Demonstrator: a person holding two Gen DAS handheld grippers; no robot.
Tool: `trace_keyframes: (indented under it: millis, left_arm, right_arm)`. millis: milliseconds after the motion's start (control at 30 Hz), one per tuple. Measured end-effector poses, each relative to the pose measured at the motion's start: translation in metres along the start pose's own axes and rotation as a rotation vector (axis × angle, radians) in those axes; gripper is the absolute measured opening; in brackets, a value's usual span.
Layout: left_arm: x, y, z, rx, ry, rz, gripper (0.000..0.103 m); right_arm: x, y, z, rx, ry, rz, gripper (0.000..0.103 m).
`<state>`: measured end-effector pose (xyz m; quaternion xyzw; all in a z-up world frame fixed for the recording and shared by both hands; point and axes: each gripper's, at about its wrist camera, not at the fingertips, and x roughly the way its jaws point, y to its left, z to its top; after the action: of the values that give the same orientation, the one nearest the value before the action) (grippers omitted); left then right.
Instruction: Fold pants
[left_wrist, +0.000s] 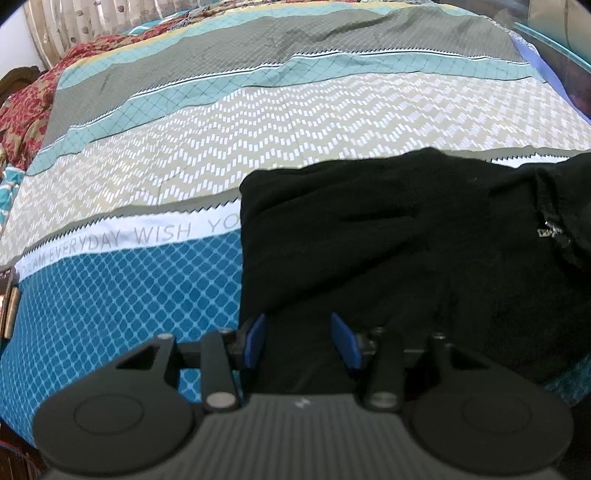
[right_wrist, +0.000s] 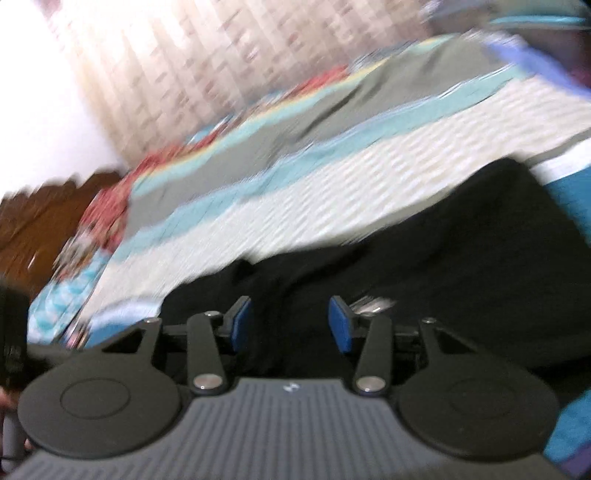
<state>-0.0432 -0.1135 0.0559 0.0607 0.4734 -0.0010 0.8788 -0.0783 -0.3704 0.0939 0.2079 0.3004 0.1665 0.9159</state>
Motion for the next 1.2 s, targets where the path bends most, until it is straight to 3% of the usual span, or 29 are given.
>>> trace_keyframes:
  millis: [133,200,300,433,567,600,633,667,733,900,1000,1067,1100,1167,1200]
  left_arm:
    - [-0.006,-0.005,0.010,0.018,-0.023,-0.010,0.043]
    - [-0.010,-0.008,0.016,0.022,-0.037,-0.028,0.043]
    - [-0.016,-0.012,0.027,0.021,-0.054,-0.065,0.043]
    - [-0.022,-0.021,0.045,0.018,-0.062,-0.119,0.044]
    - [-0.028,-0.033,0.059,0.033,-0.068,-0.166,0.045]
    - [-0.030,-0.036,0.061,0.038,-0.068,-0.177,0.045]
    - [-0.031,-0.040,0.064,0.045,-0.067,-0.193,0.045]
    - [-0.033,-0.044,0.068,0.056,-0.068,-0.210,0.045]
    - [-0.043,-0.058,0.075,0.084,-0.080,-0.255,0.048]
    - [-0.064,-0.099,0.095,0.146,-0.097,-0.411,0.065]
    - [-0.068,-0.121,0.103,0.178,-0.082,-0.469,0.094]
    - [-0.069,-0.136,0.104,0.225,-0.080,-0.472,0.095]
    - [-0.067,-0.140,0.104,0.237,-0.076,-0.458,0.090]
    - [-0.057,-0.139,0.105,0.237,-0.050,-0.439,0.052]
    - [-0.053,-0.135,0.105,0.221,-0.029,-0.436,0.024]
  right_arm:
    - [-0.036,-0.051,0.017,0.094,-0.134,-0.140,0.067]
    - [-0.049,-0.076,0.019,0.151,-0.165,-0.198,0.069]
    - [-0.060,-0.108,0.014,0.241,-0.177,-0.252,0.078]
    - [-0.061,-0.135,0.001,0.336,-0.138,-0.267,0.079]
    - [-0.056,-0.132,-0.007,0.309,-0.117,-0.272,0.079]
    - [-0.056,-0.129,-0.006,0.286,-0.103,-0.273,0.073]
    - [-0.052,-0.123,-0.003,0.261,-0.080,-0.259,0.040]
    - [-0.049,-0.117,-0.002,0.252,-0.048,-0.232,0.029]
    - [-0.048,-0.106,0.005,0.222,-0.046,-0.202,0.023]
    - [-0.044,-0.034,0.016,0.019,-0.057,-0.082,0.023]
    - [-0.035,0.009,0.011,-0.131,-0.038,-0.057,0.023]
    - [-0.029,0.030,0.007,-0.205,-0.025,-0.041,0.023]
    - [-0.028,0.035,0.006,-0.232,-0.025,-0.036,0.022]
    - [-0.031,0.046,0.002,-0.261,-0.028,-0.015,0.022]
    - [-0.033,0.049,0.001,-0.266,-0.029,-0.002,0.022]
